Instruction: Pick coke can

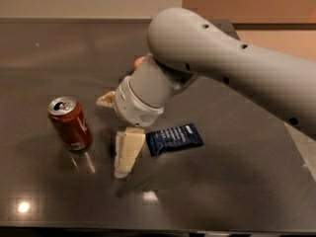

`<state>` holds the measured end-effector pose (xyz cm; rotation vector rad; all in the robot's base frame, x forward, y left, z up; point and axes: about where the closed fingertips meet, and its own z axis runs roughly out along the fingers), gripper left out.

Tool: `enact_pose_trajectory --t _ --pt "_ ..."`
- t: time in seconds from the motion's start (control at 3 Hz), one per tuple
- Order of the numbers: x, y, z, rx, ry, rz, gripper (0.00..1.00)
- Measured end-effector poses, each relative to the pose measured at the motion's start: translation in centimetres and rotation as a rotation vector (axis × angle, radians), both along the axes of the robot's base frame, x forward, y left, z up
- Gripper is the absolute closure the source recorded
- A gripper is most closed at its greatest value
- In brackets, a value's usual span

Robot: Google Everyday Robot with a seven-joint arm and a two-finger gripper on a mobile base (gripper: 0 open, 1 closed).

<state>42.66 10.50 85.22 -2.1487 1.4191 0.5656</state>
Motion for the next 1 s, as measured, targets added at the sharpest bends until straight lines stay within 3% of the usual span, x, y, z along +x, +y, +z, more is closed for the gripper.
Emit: enact_pose_trajectory --t 0.33,0.67,1.0 --pt "-1.0 -1.6 -3.3 -0.012 0.007 0.024 0.00" --pt "-0.7 -3.8 -3.5 0.024 0.015 0.014 0.00" --pt "-0.7 -3.8 -3.5 0.025 0.012 0.015 0.00"
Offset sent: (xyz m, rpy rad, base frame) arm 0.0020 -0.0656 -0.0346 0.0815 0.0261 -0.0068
